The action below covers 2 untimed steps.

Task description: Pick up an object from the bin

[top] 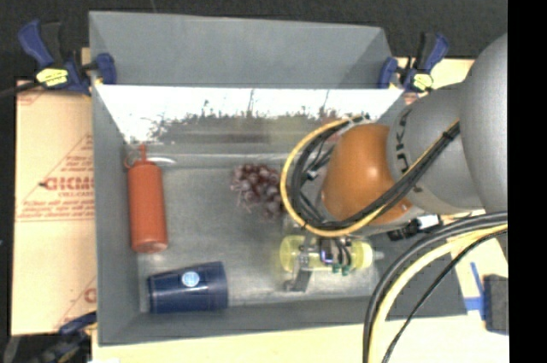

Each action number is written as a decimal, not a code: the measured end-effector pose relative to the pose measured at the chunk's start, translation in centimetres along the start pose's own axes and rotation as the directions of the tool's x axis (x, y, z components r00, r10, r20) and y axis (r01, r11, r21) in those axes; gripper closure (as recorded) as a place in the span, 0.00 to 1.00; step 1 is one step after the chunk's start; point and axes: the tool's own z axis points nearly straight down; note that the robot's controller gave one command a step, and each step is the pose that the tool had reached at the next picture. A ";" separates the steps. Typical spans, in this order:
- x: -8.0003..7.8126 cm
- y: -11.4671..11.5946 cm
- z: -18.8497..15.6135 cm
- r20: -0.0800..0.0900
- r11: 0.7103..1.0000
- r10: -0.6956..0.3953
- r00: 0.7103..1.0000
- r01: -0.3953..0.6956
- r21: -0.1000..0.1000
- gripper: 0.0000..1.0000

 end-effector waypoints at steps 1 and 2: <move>-0.2 -1.7 -5.0 0.014 0.999 0.052 0.999 -0.052 -0.002 0.00; 0.9 -0.6 -0.6 -0.003 0.999 0.051 0.999 -0.051 0.000 0.00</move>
Offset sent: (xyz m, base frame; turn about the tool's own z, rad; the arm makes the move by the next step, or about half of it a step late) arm -0.0091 -0.0037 0.0070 0.0553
